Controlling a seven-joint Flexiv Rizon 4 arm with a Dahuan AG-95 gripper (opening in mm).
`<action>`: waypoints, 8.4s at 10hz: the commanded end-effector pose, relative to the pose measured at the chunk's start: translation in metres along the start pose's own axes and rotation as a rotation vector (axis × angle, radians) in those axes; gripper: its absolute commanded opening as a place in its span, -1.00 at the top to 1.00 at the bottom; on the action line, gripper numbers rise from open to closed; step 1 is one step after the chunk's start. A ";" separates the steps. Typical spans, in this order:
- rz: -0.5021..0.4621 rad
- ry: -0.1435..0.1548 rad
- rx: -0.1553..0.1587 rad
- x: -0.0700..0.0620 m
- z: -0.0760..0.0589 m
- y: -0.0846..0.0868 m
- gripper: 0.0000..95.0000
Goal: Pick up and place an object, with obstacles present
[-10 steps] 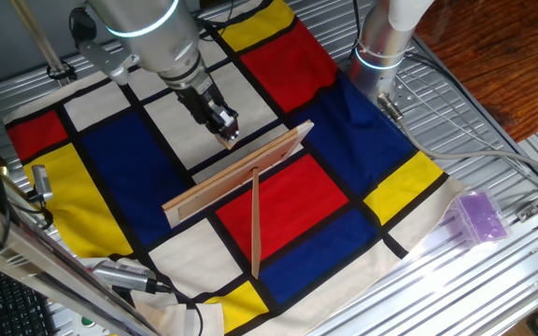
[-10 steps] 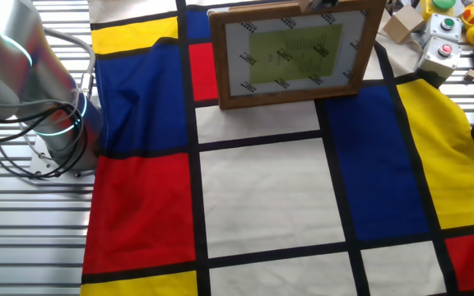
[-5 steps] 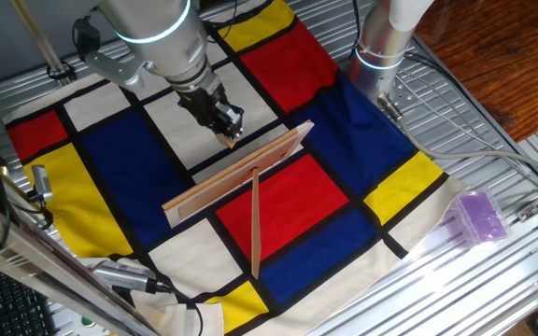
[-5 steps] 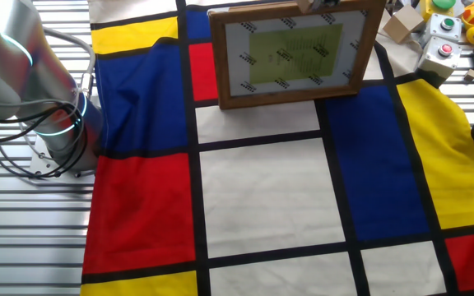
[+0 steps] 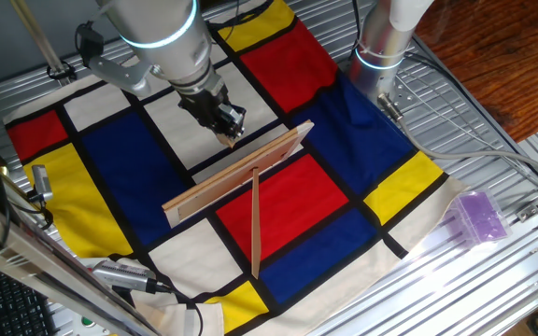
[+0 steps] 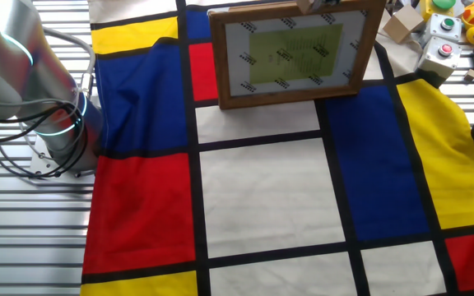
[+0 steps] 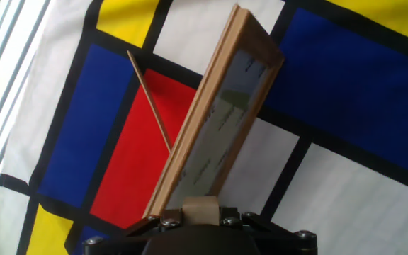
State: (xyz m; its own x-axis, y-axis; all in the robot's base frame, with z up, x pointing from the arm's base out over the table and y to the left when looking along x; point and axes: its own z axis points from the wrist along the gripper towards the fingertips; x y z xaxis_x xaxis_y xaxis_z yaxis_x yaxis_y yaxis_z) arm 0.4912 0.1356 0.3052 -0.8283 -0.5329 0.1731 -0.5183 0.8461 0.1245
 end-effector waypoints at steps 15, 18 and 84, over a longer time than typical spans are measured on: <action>0.128 -0.004 0.003 -0.028 0.015 0.084 1.00; 0.170 -0.014 0.010 -0.043 0.046 0.108 1.00; 0.007 -0.012 0.059 -0.070 0.087 0.126 1.00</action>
State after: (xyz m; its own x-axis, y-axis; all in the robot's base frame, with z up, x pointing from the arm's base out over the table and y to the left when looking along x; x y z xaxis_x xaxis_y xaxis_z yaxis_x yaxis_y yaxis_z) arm 0.4683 0.2832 0.2238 -0.8321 -0.5280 0.1699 -0.5248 0.8486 0.0672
